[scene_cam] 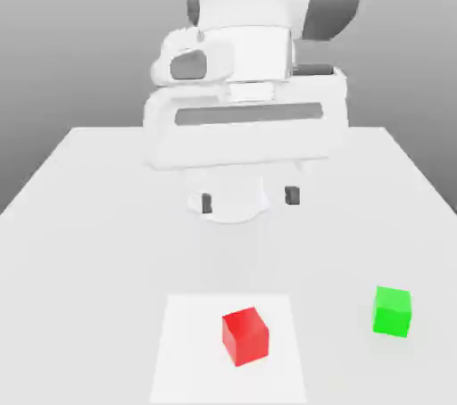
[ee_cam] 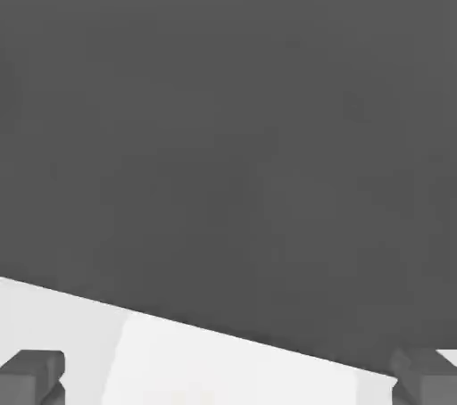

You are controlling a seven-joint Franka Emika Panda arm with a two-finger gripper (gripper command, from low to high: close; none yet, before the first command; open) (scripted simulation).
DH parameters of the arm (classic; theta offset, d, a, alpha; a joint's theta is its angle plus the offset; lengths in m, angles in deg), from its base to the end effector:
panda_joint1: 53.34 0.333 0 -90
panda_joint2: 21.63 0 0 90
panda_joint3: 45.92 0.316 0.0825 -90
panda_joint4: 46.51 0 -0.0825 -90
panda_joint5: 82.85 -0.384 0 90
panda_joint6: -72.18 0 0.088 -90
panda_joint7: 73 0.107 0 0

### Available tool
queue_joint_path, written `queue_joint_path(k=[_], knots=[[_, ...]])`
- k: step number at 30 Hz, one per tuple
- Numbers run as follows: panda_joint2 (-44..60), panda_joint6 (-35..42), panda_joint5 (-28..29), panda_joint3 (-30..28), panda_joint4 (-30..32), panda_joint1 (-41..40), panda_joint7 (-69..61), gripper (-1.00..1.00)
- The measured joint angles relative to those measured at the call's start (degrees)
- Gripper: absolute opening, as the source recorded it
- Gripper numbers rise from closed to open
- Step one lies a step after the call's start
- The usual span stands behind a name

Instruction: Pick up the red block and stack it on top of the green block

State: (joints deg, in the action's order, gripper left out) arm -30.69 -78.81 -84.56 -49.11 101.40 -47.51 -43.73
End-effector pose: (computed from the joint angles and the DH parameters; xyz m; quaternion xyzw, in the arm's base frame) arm 0.4546 0.0205 0.3370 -0.9647 0.2410 -0.0979 0.0415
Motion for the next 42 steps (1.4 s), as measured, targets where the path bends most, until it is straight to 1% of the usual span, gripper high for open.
queue_joint_path(k=[6,11,12,19,25,34,39,40,42], knots=[[12.4,-6.7,0.9,0.4,5.1,0.3,-4.3,0.00],[22.8,-15.1,0.0,1.3,4.4,-0.3,-5.6,0.00],[24.7,-16.7,-0.3,1.5,4.2,-0.5,-5.8,-1.00],[25.1,-17.0,-0.2,1.7,4.1,-0.6,-5.7,-1.00],[14.4,-7.9,1.2,1.5,5.6,-0.3,-5.0,-1.00],[10.2,-0.8,1.9,13.2,2.9,20.4,-18.8,-1.00],[18.8,-8.6,5.7,11.3,2.2,21.2,-17.4,-1.00],[20.1,-9.9,6.2,10.9,2.1,21.4,-17.0,1.00],[20.1,-9.9,6.3,10.9,2.1,21.4,-17.0,1.00]])
